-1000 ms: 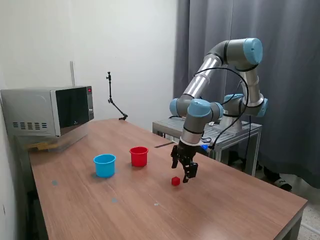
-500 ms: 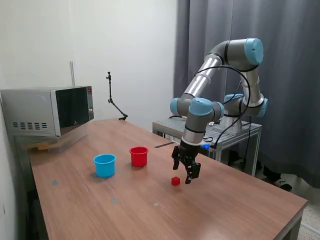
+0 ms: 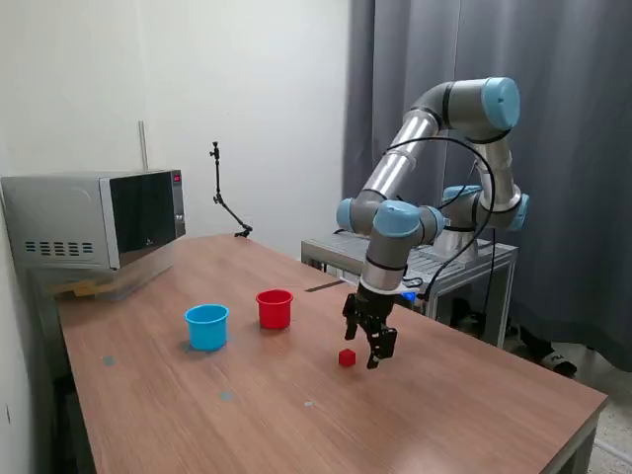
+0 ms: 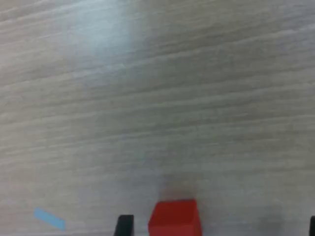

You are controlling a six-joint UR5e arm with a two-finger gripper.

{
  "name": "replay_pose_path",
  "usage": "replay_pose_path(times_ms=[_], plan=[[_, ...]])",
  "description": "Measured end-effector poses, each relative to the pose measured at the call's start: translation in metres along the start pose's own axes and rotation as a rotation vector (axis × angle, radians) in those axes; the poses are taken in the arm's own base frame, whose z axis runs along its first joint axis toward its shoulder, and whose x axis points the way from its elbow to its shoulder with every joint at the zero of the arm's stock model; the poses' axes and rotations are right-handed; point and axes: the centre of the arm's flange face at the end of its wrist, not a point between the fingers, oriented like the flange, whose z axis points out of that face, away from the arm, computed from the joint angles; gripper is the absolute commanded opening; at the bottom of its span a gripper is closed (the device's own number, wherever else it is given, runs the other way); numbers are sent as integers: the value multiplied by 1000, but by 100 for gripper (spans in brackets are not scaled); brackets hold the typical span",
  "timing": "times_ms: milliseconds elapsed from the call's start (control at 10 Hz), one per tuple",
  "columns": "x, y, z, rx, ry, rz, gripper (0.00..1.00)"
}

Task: Place red objects in the red bin, and blue objects in the blue bin.

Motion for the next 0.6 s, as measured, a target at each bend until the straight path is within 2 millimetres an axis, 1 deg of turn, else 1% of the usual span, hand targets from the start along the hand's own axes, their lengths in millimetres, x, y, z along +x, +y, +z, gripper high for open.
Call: replay_pose_path(times_ms=[300, 600], plan=[[-3, 2, 9, 12, -6, 8, 100], [-12, 10, 10, 11, -5, 17, 100]])
